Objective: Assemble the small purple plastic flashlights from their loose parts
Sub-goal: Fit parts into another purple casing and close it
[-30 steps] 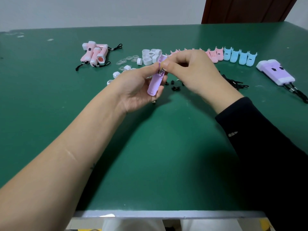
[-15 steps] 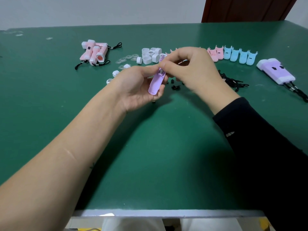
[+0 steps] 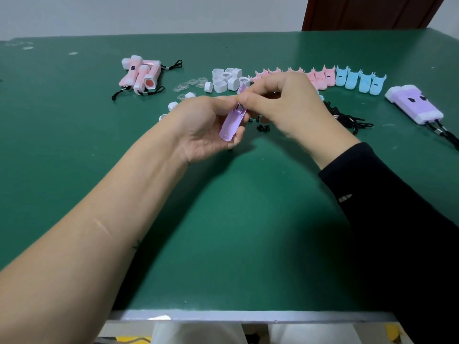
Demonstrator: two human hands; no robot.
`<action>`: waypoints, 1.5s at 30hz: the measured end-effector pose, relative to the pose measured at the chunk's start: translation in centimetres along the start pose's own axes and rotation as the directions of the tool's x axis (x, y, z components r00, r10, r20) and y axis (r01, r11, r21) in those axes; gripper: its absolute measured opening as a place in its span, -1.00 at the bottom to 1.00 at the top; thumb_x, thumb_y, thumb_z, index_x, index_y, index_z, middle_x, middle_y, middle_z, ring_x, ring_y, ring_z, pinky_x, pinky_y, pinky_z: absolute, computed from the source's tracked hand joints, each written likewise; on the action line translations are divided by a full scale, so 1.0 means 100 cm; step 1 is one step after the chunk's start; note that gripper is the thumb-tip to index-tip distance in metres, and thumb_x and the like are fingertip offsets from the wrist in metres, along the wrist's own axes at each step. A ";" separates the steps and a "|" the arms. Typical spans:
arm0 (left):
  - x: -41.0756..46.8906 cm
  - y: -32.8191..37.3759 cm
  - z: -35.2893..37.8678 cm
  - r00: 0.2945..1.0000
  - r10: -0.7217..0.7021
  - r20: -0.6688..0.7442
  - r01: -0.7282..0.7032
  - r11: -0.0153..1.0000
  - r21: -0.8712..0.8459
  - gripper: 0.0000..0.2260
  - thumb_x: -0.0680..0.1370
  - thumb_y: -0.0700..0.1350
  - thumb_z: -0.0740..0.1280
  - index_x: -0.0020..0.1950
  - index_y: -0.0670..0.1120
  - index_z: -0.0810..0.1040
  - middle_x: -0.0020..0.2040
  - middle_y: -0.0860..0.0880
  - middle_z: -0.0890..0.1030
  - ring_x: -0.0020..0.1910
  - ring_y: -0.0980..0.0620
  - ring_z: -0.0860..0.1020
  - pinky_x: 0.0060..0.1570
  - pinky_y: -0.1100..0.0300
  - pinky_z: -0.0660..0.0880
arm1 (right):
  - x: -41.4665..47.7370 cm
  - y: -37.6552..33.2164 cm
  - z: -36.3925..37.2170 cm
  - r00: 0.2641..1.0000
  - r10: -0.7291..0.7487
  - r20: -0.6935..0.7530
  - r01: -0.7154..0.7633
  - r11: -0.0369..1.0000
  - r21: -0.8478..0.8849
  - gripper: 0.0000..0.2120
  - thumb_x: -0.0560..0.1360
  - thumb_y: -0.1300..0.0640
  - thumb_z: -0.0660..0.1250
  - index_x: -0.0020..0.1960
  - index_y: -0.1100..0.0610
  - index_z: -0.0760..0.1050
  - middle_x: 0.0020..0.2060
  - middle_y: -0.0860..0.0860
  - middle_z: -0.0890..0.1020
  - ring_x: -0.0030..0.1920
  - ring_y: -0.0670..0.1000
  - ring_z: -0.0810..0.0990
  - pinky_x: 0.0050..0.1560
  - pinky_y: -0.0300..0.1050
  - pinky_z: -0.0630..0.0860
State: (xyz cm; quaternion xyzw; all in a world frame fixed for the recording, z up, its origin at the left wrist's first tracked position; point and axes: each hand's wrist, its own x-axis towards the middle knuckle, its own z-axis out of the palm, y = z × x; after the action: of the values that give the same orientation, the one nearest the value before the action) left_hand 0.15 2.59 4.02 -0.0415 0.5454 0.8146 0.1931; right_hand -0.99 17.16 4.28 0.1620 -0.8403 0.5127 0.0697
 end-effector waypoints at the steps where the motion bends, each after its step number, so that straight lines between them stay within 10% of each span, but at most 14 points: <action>1: 0.000 0.000 0.000 1.000 0.002 0.001 -0.002 1.000 0.003 -0.75 0.63 -0.27 0.12 0.25 -0.21 0.49 -0.15 -0.07 0.51 -0.24 0.08 0.46 -0.34 0.28 0.41 | 0.000 0.000 0.000 1.000 0.001 0.002 -0.001 1.000 -0.006 -0.86 0.49 0.15 0.39 -0.21 0.16 0.65 -0.37 0.01 0.63 -0.36 -0.12 0.43 -0.26 -0.22 0.41; 17: 0.000 -0.001 0.001 1.000 -0.012 -0.013 0.012 1.000 0.004 -0.68 0.64 -0.29 0.07 0.34 -0.25 0.46 -0.09 -0.06 0.50 -0.18 0.09 0.49 -0.33 0.27 0.47 | 0.000 0.005 0.004 1.000 0.026 0.003 -0.027 1.000 0.008 -0.89 0.51 0.16 0.38 -0.14 0.17 0.65 -0.35 -0.01 0.64 -0.32 -0.05 0.51 -0.27 -0.04 0.49; 31: -0.007 0.001 0.011 0.990 0.139 0.012 -0.139 0.978 0.157 -0.70 0.64 -0.22 0.18 0.35 -0.19 0.50 -0.05 0.00 0.63 -0.12 0.16 0.62 -0.24 0.28 0.55 | 0.002 0.007 0.003 0.951 0.303 0.063 -0.285 0.778 0.560 -0.62 0.44 0.12 0.47 0.22 0.02 0.48 -0.10 0.01 0.66 -0.32 -0.11 0.57 -0.34 -0.26 0.46; 45: -0.004 -0.005 0.004 0.939 0.340 -0.058 -0.295 0.880 0.373 -0.81 0.52 -0.28 0.39 0.11 -0.12 0.63 -0.18 0.01 0.70 -0.13 0.08 0.66 -0.27 0.30 0.53 | 0.006 0.012 -0.002 0.918 0.303 0.256 -0.393 0.605 0.692 -0.93 0.47 0.23 0.41 -0.05 0.12 0.57 -0.24 0.01 0.65 -0.27 -0.09 0.55 -0.32 -0.30 0.48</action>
State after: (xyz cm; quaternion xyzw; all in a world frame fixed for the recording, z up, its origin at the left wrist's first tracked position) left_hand 0.70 3.01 3.87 0.0350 0.6947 0.7179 0.0276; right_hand -1.95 17.76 3.52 0.0378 -0.5820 0.7984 -0.1494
